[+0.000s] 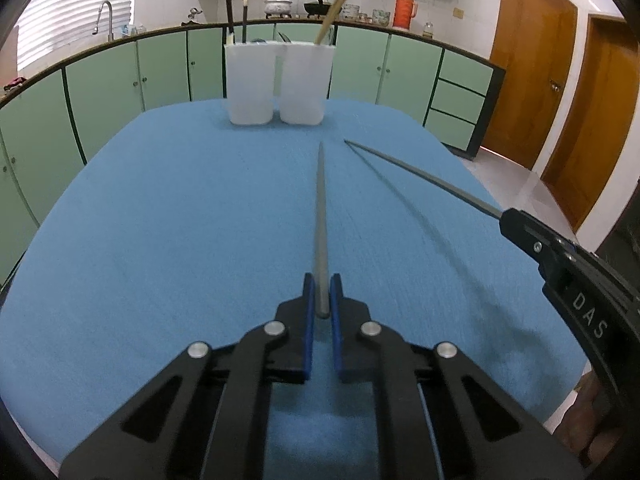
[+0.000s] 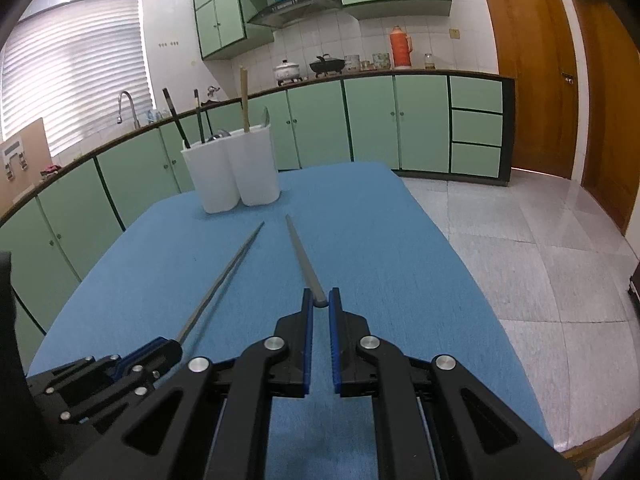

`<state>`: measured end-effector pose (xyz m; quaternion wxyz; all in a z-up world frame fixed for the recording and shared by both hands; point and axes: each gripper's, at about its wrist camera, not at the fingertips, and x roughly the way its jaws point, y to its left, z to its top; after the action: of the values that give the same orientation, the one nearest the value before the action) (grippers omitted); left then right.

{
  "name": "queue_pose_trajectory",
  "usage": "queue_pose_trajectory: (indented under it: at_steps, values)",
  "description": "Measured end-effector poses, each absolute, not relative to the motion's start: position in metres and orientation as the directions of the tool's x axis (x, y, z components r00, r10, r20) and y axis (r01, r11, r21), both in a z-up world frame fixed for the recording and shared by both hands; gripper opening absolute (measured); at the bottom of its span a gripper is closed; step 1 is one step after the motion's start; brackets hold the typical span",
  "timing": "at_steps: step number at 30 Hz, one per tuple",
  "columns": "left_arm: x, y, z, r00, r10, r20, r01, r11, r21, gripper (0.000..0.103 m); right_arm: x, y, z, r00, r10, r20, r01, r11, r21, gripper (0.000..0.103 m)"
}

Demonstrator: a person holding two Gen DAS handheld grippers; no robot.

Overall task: Organize utensils
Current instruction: 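Carry the grey chopstick with the right tool up over the white holder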

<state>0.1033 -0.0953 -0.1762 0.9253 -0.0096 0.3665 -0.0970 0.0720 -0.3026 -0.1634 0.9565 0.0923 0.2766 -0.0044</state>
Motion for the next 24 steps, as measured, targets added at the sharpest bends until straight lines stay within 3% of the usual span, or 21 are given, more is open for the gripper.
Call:
queue_pose_trajectory:
  at_steps: [24]
  values:
    - [0.129,-0.049,-0.037,0.858,-0.177,-0.482,0.154,0.984,-0.086,0.006,0.103,-0.305,-0.038,0.911,0.107,-0.398,-0.023,0.977,0.210,0.007]
